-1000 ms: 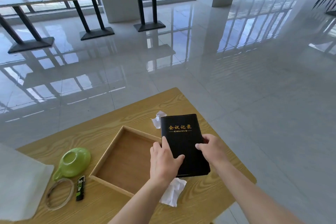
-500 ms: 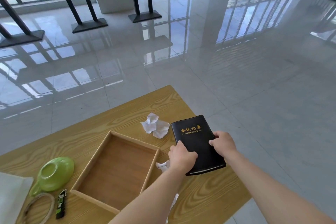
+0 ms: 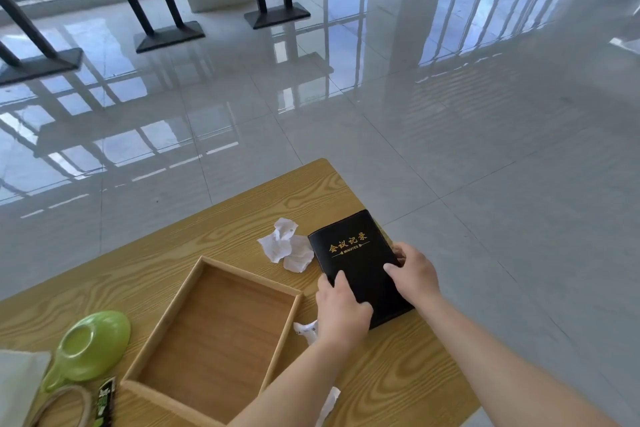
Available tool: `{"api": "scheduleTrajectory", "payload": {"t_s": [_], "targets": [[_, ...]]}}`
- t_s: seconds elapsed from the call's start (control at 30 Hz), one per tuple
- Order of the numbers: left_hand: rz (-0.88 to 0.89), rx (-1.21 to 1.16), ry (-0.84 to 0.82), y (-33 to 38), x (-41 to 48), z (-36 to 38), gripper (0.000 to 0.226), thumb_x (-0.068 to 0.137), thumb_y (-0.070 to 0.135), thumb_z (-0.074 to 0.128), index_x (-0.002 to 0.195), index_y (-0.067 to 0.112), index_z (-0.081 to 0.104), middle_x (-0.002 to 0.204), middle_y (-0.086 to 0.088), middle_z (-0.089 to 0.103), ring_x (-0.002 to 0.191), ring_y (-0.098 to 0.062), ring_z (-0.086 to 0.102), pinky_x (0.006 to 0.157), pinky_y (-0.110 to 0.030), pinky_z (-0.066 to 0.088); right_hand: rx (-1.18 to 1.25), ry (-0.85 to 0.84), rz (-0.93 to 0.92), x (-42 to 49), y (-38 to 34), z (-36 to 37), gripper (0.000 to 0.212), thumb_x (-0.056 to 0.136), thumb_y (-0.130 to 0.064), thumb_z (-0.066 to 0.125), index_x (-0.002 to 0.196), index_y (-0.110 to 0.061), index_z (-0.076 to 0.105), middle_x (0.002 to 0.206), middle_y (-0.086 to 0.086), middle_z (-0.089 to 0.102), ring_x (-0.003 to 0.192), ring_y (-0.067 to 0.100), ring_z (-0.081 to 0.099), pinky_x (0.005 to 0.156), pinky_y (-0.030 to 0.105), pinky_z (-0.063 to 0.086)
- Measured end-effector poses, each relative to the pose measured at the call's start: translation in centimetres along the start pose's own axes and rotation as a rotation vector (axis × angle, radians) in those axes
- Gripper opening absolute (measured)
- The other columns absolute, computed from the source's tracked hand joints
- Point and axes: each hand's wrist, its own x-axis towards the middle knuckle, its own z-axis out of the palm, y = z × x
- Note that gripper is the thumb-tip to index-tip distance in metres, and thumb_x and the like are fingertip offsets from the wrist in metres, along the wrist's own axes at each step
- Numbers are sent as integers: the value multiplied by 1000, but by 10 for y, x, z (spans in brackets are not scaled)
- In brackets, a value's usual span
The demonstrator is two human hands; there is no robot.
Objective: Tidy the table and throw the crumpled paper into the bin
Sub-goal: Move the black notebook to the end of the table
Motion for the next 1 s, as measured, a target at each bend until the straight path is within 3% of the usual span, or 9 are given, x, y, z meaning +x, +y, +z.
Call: {"api": "scheduleTrajectory", "payload": {"t_s": [0.07,0.17,0.23,0.33,0.43,0.6,1.0], "targets": [[182,231,60,-4,-6,6,74,82,21,62,148,20,29,159,-13,12,147,-31,12,114,-39,33,-50,30,-110,-12,5,-6,55,85,-20,73,136,-17,53,133,5,57,121,22,53,98,36,48],[421,533,27,-9,-4,6,84,81,42,69,150,24,25,160,-16,12,150,-35,2,120,-45,19,-298,91,-447,-35,15,-9,66,77,-16,80,138,-18,54,144,3,48,132,25,42,104,40,47],[465,633,-19,-14,0,5,86,79,45,69,150,24,25,161,-20,10,150,-39,-3,121,-48,11,-459,15,-621,-44,24,-5,62,76,-19,82,134,-16,60,145,3,52,136,24,43,108,40,45],[508,689,-39,-20,6,4,77,84,40,67,148,20,28,161,-22,7,150,-41,-5,121,-48,11,-527,-107,-572,-45,36,4,57,91,-32,67,143,-18,50,156,-2,39,146,16,29,117,30,29],[533,688,-16,-21,15,5,70,88,33,67,146,17,32,161,-24,7,150,-42,-4,121,-47,13,-493,-128,-512,-37,36,7,57,96,-32,60,149,-18,41,161,-4,30,149,12,19,118,27,24],[513,662,27,-16,31,7,72,86,33,70,146,19,32,161,-22,8,150,-42,-3,120,-47,16,-472,-135,-500,-15,26,8,53,99,-22,56,149,-18,40,163,-5,24,151,12,15,119,28,22],[467,651,34,-8,58,4,79,84,41,71,148,19,32,161,-22,8,150,-42,-1,119,-47,18,-461,-180,-487,23,15,6,53,97,-19,57,148,-17,41,163,-7,23,150,10,15,119,27,22]]}}
